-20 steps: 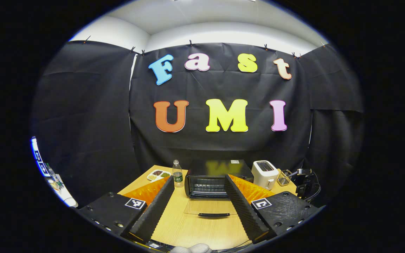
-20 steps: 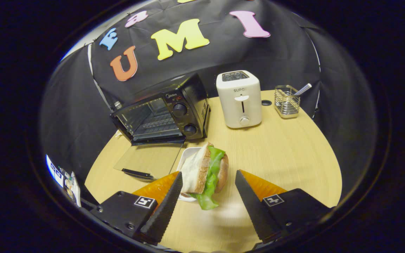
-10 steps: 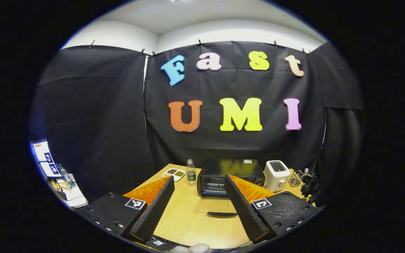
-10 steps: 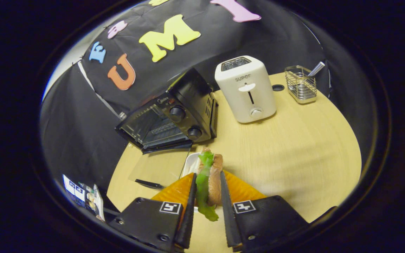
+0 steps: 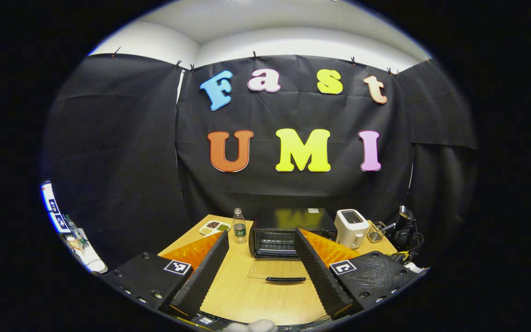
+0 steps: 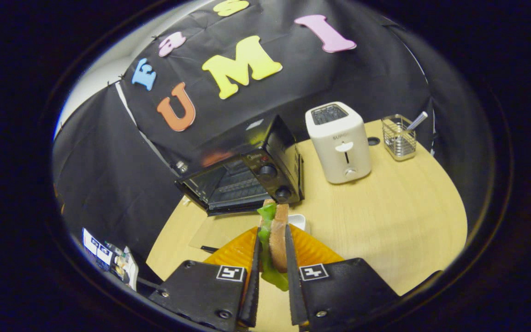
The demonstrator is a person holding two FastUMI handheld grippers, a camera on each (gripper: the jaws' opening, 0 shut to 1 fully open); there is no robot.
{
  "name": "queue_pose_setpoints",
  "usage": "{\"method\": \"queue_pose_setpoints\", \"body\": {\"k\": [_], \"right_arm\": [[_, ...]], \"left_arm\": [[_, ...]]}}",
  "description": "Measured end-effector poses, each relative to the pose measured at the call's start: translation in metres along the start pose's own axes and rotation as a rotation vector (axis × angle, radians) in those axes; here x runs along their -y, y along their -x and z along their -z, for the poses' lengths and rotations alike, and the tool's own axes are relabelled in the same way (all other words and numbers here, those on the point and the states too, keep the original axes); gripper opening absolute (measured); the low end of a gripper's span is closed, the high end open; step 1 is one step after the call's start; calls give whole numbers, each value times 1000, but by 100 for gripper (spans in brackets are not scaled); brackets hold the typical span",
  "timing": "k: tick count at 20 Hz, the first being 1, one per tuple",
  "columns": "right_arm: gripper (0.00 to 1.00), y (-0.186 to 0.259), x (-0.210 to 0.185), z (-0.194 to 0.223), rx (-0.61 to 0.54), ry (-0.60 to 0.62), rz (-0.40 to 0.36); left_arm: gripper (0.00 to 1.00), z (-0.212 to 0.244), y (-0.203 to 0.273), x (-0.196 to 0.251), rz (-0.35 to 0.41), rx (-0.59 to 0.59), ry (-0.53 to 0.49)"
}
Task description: Open the electric oven with the left hand, put the food in, and close the electric oven.
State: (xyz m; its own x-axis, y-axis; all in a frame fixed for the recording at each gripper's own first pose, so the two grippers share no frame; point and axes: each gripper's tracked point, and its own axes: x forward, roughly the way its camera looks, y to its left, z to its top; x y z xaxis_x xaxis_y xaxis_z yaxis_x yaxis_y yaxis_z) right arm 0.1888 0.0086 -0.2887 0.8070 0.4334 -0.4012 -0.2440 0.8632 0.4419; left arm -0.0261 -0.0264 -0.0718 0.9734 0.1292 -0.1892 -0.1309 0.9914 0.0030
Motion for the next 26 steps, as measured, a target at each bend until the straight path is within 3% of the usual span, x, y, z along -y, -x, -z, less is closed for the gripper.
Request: {"method": "queue_pose_setpoints", "body": {"k": [3,6,9,14,17,18,19,20,22,26], "right_arm": [[30,9,-37,-26,101,-37,-33],[30,-6,-68,-39,205,-170,-75],[30,-35,-97,-30,268,-319,-119],[30,-94,-122,-6,352,-488,-113],[30,-134,-128,8,369,-552,-85],[29,-143,-130,12,371,-572,-81],[30,-152,-130,13,381,-604,-78],[30,-159,-131,12,393,-628,-84],[29,-173,-135,12,409,-677,-107],[29,-202,-116,-2,462,-737,-73]], "left_arm": [[94,2,-1,-14,16,-3,6],[94,5,-2,-27,30,-13,-17],[94,6,-3,-35,48,-14,-45],[94,20,-8,-39,109,-44,-100],[94,30,-10,-49,114,-69,-122],[86,33,-10,-52,114,-74,-130],[86,37,-10,-56,113,-85,-139],[94,38,-10,-62,109,-88,-149],[95,41,-10,-77,90,-98,-165],[96,45,-17,-96,65,-121,-177]]}}
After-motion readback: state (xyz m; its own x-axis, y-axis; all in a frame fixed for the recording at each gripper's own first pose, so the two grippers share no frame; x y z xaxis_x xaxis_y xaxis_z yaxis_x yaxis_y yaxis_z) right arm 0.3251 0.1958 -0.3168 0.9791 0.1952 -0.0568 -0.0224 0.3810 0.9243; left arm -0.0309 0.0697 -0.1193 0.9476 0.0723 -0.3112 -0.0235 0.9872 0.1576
